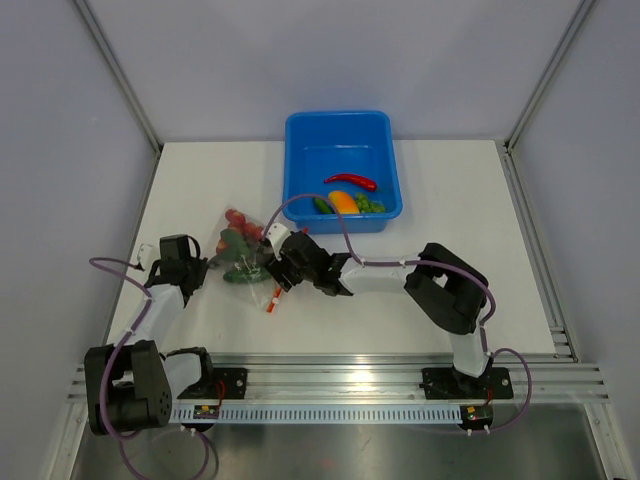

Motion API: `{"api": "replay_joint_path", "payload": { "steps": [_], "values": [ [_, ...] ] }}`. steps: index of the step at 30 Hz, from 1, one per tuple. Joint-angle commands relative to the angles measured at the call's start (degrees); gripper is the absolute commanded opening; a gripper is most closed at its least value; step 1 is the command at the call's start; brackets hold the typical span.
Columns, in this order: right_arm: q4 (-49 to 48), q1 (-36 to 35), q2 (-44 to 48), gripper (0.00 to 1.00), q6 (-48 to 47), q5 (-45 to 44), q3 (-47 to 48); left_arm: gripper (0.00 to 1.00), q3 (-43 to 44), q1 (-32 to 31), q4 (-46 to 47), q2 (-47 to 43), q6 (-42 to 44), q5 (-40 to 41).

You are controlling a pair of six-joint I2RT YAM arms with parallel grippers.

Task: Open the zip-top bag and remove the fake food
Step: Pick up the fake vegetable from the zipper food storage bag.

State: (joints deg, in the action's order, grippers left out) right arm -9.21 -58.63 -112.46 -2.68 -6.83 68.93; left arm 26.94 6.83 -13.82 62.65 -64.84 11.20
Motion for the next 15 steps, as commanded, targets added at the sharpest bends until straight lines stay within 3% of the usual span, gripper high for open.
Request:
{"api": "replay_joint_path", "payload": {
  "steps": [1, 15],
  "values": [
    [-3.0, -1.48, -0.91, 0.72, -4.08, 0.24, 2.35, 0.0, 2.59, -0.5, 0.99, 0.45, 1.38, 0.49],
    [3.4, -2.36, -9.0, 0.84, -6.73, 1.02, 10.96, 0.0, 3.03, -1.55, 5.56, 4.14, 4.1, -3.99]
  ]
}}
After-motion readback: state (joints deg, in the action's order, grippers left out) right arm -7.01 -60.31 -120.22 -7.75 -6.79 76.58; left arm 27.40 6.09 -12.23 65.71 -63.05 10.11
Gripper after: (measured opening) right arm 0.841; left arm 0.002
